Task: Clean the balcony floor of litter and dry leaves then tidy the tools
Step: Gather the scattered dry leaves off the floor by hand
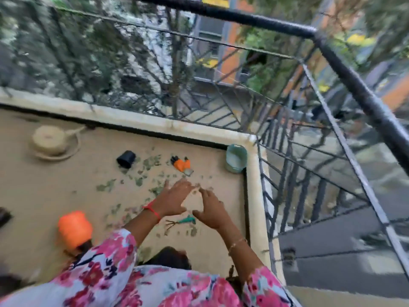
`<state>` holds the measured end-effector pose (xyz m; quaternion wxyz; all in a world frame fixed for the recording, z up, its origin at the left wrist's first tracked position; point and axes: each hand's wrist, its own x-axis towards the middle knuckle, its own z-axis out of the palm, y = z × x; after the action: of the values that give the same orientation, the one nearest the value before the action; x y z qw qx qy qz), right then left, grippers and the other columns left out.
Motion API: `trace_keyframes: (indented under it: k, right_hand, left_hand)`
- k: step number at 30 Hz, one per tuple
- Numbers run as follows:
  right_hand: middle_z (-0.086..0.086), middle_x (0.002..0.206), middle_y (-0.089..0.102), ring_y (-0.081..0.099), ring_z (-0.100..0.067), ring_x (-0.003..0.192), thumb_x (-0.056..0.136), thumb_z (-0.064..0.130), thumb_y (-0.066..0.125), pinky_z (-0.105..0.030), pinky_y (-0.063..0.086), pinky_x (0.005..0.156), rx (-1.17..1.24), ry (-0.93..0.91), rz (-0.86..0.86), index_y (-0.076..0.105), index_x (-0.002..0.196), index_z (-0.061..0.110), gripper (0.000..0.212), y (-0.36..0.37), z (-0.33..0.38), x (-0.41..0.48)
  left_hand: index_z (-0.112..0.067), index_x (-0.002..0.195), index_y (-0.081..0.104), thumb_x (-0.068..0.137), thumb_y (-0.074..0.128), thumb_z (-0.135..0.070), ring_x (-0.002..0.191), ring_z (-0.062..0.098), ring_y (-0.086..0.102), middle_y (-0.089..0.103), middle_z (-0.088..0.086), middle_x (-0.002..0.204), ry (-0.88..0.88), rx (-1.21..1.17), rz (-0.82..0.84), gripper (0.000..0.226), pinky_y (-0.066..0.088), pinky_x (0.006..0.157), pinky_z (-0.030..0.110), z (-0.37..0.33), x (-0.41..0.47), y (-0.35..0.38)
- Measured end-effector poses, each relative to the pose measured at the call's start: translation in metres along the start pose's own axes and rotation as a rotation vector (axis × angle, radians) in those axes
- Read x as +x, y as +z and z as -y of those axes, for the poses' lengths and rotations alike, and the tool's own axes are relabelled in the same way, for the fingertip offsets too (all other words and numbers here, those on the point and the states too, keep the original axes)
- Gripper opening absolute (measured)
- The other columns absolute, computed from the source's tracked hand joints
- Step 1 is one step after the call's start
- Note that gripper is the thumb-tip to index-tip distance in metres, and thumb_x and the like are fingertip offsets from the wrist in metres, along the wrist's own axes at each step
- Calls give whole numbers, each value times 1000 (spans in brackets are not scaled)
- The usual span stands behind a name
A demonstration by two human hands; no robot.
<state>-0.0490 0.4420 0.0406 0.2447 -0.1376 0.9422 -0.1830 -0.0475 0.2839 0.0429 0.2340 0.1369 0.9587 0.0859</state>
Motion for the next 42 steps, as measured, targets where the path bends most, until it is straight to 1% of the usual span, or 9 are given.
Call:
trace_keyframes:
  k: [3,8,13,17,23,27,35,39,42]
  right_hand:
    - [-12,150,24,24,-28,138,86,38,59,-45,25,111,-132,-138,96,19,147,13,78,4,29,9]
    - [-9,156,10,7,-24,144,89,44,53,-48,12,114,-237,-313,191,15,149,15,77,20,72,21]
    - [-5,158,-6,-8,-22,146,91,50,47,-47,2,115,-308,-438,202,9,151,21,76,44,113,42]
    - [-3,157,-15,-13,-24,145,91,52,46,-48,-1,115,-331,-473,212,7,151,24,77,58,146,67]
    - [-6,158,-12,-10,-25,145,91,49,48,-47,3,116,-380,-483,273,6,150,21,78,76,206,118]
    - [-9,158,-9,-7,-27,145,92,46,49,-47,5,115,-400,-512,301,8,150,18,76,85,257,146]
    - [-13,155,7,8,-30,143,93,36,50,-47,18,113,-448,-662,317,19,146,12,66,113,365,233]
    - [-15,152,12,15,-32,140,92,35,52,-47,26,109,-460,-714,345,24,144,11,63,127,429,309]
    - [-17,152,11,18,-35,138,91,36,55,-47,29,107,-408,-657,412,22,144,11,68,136,477,371]
  left_hand:
    - [-21,151,5,91,55,-35,146,18,-2,2,-2,159,-159,-46,-41,79,0,114,58,20,-40,8]
    - [-20,151,4,91,51,-46,146,17,-5,1,-3,159,-339,-78,-83,81,-2,114,57,52,-82,23]
    - [-21,151,6,90,46,-55,145,17,-11,0,-3,159,-474,-139,-151,81,-6,114,57,96,-115,45]
    - [-21,151,4,90,42,-59,145,19,-12,-4,-2,159,-559,-122,-147,82,-8,114,55,136,-133,55]
    - [-21,150,8,82,30,-71,146,18,-5,2,-2,159,-667,-152,-186,87,-7,114,51,215,-155,55]
    - [-22,151,8,91,43,-56,146,17,-7,1,-4,159,-717,-207,-182,77,-6,114,51,257,-174,49]
    - [-23,150,10,92,45,-52,146,19,-9,-1,-4,159,-841,-379,-220,74,-6,114,51,361,-181,40]
    - [-22,150,11,92,47,-49,146,19,-10,1,-4,159,-869,-429,-205,73,-6,114,52,445,-166,28]
    - [-21,150,12,92,46,-50,146,19,-8,2,-4,159,-891,-441,-156,73,-4,114,51,513,-154,6]
